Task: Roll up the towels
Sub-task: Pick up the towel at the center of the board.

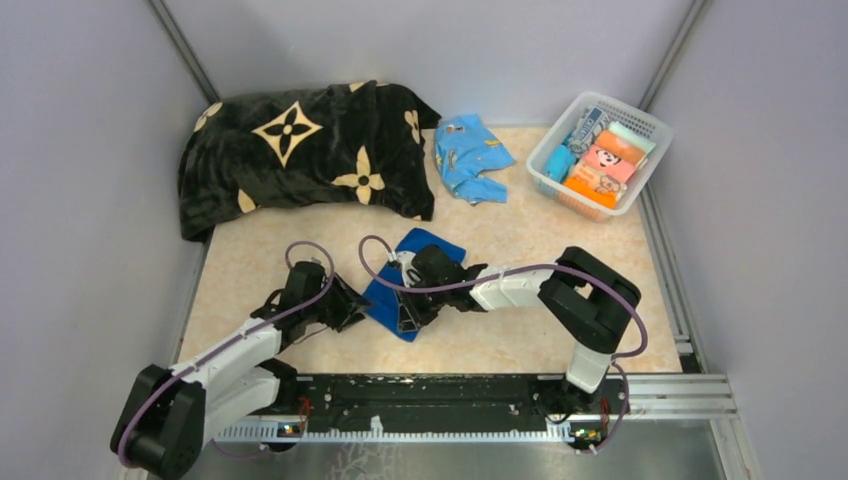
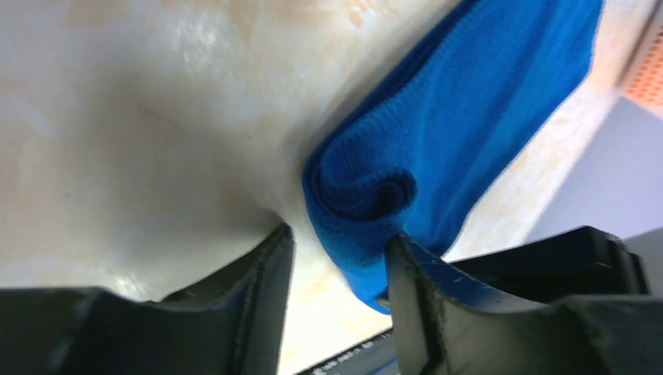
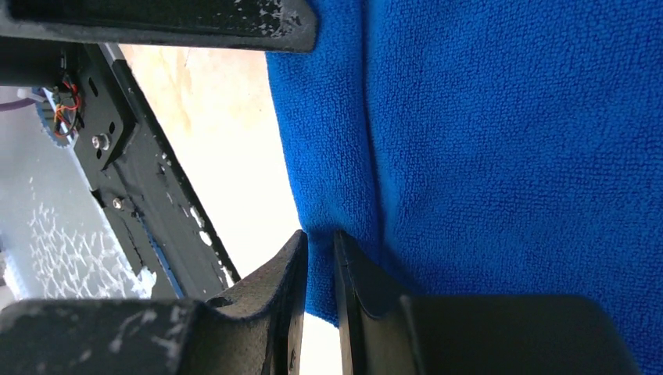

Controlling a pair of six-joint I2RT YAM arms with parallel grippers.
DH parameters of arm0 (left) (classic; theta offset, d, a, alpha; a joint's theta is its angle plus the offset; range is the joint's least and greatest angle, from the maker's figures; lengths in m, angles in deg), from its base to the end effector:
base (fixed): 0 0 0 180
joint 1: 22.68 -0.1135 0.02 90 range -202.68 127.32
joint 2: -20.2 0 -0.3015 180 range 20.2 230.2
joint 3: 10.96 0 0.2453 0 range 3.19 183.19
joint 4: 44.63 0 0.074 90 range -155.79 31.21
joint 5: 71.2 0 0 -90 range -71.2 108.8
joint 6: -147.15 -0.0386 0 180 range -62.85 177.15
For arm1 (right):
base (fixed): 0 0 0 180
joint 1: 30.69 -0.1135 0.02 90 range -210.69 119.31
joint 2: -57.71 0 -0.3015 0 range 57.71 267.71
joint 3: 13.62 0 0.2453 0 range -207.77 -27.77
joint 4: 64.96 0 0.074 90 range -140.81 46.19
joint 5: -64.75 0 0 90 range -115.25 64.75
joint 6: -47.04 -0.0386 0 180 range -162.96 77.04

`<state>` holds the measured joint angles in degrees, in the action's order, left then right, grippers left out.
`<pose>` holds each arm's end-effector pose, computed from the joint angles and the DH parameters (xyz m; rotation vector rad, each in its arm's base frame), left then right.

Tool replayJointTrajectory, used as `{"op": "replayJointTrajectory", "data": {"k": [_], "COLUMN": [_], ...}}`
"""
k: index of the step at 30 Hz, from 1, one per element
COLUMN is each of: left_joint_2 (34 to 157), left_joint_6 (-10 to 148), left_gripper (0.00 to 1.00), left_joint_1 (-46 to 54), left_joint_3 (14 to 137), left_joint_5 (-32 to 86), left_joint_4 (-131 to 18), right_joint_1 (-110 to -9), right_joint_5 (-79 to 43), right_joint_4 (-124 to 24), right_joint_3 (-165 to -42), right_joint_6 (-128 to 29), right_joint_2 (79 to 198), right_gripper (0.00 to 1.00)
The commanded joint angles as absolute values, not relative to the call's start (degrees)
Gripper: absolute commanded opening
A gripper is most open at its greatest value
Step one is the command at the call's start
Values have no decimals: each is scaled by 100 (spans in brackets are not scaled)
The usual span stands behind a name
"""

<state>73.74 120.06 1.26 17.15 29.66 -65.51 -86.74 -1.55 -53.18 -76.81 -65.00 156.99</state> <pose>0.1247 -0.0633 0.1697 -0.7652 2.4565 -0.8860 0.1771 0.2909 0.1855 -0.9688 2.4437 1.0627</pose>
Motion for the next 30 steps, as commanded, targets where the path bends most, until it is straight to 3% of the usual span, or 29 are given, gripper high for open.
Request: {"op": "replayJointTrajectory", "data": {"k": [1, 7, 14, 18, 30], "left_joint_2": [7925, 8584, 8706, 8678, 8720], "left_joint_6": [11783, 11683, 11643, 11647, 11630], "left_gripper": [50, 47, 44, 44, 44], "left_joint_1": [85, 86, 87, 80, 95], "left_joint_3": [1746, 2054, 2303, 2308, 2332], "left_joint_5": [2940, 2834, 2570, 2559, 2601], "left_joint_4": [-6470, -6732, -7245, -7295, -7294], "right_joint_1": [-8613, -8695, -9336, -9752, -10670], "right_joint_5": [-124, -417, -2354, -2950, -4352], "right_joint_4": [-5265, -4889, -3969, -3862, -3833], "right_joint_3": [-7452, -7677, -8130, -8333, -9014], "right_joint_6": [-6508, -6365, -5651, -5313, -4838], "right_joint_2": [15894, 15550, 14622, 14430, 15713], "right_gripper": [20, 23, 38, 40, 44]}}
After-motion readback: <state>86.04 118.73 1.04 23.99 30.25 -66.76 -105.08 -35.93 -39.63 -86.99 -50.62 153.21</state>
